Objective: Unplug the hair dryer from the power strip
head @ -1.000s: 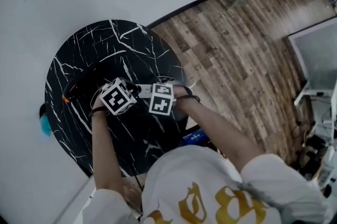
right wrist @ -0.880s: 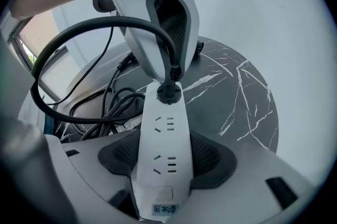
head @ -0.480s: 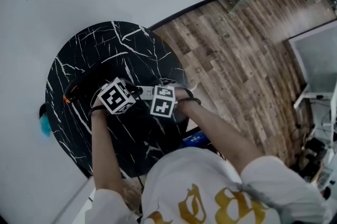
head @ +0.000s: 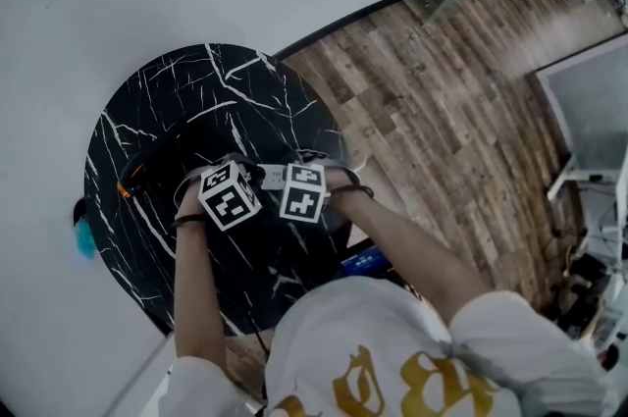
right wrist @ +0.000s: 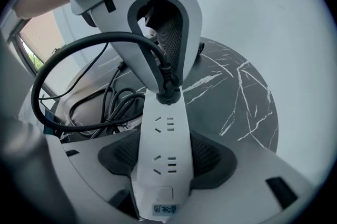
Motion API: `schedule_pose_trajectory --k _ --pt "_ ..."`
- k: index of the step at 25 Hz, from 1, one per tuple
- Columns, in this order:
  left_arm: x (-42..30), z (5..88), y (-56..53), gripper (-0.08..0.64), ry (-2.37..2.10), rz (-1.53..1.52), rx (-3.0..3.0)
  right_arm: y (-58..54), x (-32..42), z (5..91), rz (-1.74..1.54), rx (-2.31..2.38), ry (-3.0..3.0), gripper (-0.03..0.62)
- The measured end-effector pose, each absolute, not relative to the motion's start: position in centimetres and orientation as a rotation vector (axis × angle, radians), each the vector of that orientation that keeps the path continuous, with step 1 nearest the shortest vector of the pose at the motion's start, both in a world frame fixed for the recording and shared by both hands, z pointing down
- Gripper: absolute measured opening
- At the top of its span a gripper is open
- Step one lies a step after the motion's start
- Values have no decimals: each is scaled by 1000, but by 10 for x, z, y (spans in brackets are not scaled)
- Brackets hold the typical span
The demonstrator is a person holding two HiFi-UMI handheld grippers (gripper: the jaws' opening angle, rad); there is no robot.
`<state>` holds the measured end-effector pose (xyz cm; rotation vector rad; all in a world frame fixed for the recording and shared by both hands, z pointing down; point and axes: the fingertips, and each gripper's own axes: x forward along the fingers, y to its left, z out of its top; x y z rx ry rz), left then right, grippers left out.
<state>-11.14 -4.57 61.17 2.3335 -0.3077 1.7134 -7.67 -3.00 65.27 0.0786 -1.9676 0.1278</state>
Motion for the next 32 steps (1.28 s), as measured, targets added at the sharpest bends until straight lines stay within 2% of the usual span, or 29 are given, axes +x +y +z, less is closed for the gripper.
schedule_pose_trajectory --k 10,15,21,25,30,32 --pt "-108 616 -50 60 -175 1659 2350 -30 -75 653 125 78 -1965 268" --pt "-110 615 -47 52 -204 1770 2371 -29 -76 653 123 68 -1968 268" --pt "-110 612 -49 52 -146 1624 2307 -28 -76 652 119 66 -1969 268" --pt "-110 612 -46 51 -189 1737 2329 -29 -77 652 122 63 -1968 268" --pt "-109 613 -50 52 -168 1574 2321 -29 -76 653 111 67 -1969 268" --pt "-108 612 -49 52 -183 1629 2331 -30 -76 653 120 69 -1967 268"
